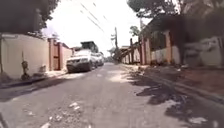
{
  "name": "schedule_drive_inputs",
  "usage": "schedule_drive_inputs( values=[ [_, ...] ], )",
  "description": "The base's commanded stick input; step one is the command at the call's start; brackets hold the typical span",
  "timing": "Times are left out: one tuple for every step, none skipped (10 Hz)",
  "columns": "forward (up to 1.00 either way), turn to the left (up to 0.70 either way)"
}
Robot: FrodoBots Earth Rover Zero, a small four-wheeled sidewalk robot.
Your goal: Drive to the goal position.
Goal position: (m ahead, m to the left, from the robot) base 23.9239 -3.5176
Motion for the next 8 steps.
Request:
schedule_drive_inputs(
  values=[
    [0.7, 0.0],
    [0.85, 0.0],
    [0.85, 0.0],
    [0.85, 0.0],
    [0.85, 0.0],
    [0.85, 0.0],
    [0.85, 0.0],
    [0.85, 0.0]
  ],
)
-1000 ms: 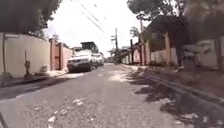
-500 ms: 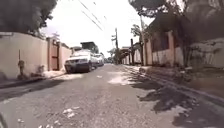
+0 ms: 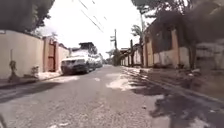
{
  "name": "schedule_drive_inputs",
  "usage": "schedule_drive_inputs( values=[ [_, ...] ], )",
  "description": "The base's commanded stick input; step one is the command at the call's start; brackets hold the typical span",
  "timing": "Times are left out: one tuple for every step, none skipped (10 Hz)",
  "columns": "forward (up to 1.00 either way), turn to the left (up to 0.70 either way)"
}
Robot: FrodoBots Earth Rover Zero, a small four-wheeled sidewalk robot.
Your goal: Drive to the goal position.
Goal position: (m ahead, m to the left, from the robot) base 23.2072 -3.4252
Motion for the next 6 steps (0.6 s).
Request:
schedule_drive_inputs(
  values=[
    [0.85, 0.0],
    [0.85, 0.0],
    [0.85, 0.0],
    [0.85, 0.0],
    [0.85, 0.0],
    [0.85, 0.0]
  ],
)
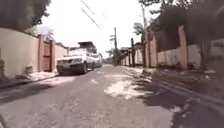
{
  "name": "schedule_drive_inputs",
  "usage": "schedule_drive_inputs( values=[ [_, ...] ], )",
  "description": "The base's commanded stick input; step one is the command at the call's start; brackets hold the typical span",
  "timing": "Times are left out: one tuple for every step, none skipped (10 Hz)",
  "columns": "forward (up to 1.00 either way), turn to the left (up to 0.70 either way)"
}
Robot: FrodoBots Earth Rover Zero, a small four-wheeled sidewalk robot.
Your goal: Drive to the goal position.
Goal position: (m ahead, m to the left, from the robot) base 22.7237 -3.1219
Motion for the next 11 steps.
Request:
schedule_drive_inputs(
  values=[
    [0.85, 0.0],
    [0.85, 0.0],
    [0.85, 0.0],
    [0.85, 0.0],
    [0.85, 0.0],
    [0.85, 0.0],
    [0.85, 0.0],
    [0.85, 0.0],
    [0.85, 0.0],
    [0.85, 0.0],
    [0.85, 0.0]
  ],
)
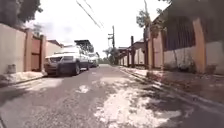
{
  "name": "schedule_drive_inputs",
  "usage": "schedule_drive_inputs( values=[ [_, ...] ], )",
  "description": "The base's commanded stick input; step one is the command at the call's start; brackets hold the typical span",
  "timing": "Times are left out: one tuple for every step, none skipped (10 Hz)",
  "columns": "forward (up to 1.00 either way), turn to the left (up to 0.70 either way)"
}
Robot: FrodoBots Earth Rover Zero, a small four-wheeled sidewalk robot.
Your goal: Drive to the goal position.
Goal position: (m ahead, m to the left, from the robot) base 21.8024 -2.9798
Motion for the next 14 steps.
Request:
schedule_drive_inputs(
  values=[
    [0.85, 0.0],
    [0.85, 0.0],
    [0.85, 0.1],
    [0.85, 0.2],
    [0.85, 0.14],
    [0.85, 0.0],
    [0.85, 0.0],
    [0.85, 0.0],
    [0.85, 0.0],
    [0.85, 0.0],
    [0.85, 0.0],
    [0.85, 0.0],
    [0.85, 0.0],
    [0.85, 0.0]
  ],
)
